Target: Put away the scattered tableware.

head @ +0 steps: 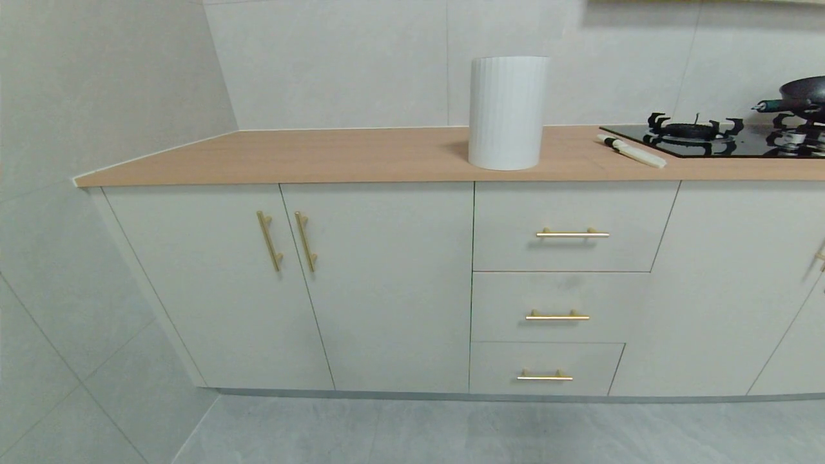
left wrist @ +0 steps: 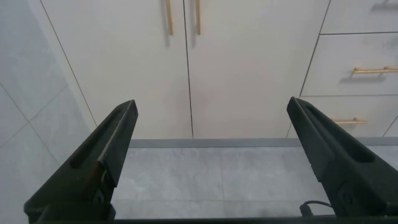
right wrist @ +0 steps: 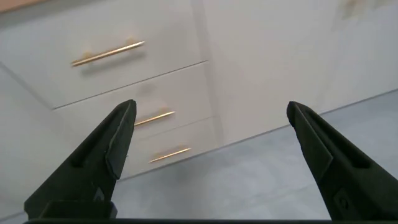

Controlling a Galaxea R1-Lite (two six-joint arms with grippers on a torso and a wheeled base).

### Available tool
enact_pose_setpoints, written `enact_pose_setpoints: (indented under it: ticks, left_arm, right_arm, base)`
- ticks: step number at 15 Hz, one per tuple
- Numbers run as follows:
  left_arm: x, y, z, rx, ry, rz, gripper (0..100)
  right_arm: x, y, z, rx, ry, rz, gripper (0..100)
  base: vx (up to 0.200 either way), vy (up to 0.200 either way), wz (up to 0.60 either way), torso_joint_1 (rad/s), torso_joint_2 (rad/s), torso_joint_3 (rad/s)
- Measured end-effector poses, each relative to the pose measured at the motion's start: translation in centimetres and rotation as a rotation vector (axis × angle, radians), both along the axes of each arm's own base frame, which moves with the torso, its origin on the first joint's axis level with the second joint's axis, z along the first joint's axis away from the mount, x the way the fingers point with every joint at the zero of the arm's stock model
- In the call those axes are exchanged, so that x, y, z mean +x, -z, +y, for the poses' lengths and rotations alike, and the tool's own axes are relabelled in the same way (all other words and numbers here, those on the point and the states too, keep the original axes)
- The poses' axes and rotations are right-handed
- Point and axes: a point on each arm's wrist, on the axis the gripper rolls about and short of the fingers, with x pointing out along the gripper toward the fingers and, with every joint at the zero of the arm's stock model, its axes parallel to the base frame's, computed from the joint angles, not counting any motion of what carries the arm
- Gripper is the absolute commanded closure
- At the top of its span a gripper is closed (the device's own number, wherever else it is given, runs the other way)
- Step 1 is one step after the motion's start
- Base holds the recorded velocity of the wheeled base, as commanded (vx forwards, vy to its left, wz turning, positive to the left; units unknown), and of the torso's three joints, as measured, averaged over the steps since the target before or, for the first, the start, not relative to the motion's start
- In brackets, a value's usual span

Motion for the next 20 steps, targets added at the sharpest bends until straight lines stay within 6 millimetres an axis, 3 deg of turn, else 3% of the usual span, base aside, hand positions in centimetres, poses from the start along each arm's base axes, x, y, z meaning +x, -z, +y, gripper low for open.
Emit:
enact_pose_setpoints:
  ticks: [3,6,8,12,17,20]
  left_arm:
    - [0.0,0.0,0.0,0.000,0.000,0.000,0]
    - [0.0,0.0,0.0,0.000,0.000,0.000,0]
    - [0.0,0.0,0.0,0.000,0.000,0.000,0]
    - [0.0,0.0,0.0,0.000,0.000,0.000,0]
    - [0.0,0.0,0.0,0.000,0.000,0.000,0]
    - [0.0,0.0,0.0,0.000,0.000,0.000,0]
  right_arm:
    - [-6.7,2.2,-1.0,-0.065,0.036,-0.034,0]
    - [-11.2,5.1,-1.4,-0.107,0.065,-0.028,0]
    - [-12.9,6.2,-1.4,-0.121,0.105,-0.075,0]
    - [-13.9,7.6,-1.2,-0.158,0.106,-0.165,0]
    - [-11.9,11.7,-0.5,-0.175,-0.236,-0.167,0]
    - [-11.7,12.3,-0.3,-0.174,-0.302,-0.155,0]
  base:
    - [0.000,0.000,0.00,0.000,0.00,0.000]
    - [0.000,0.000,0.00,0.000,0.00,0.000]
    - [0.000,0.000,0.00,0.000,0.00,0.000]
    - [0.000,0.000,0.00,0.000,0.00,0.000]
    - [0.000,0.000,0.00,0.000,0.00,0.000]
    - [0.000,0.000,0.00,0.000,0.00,0.000]
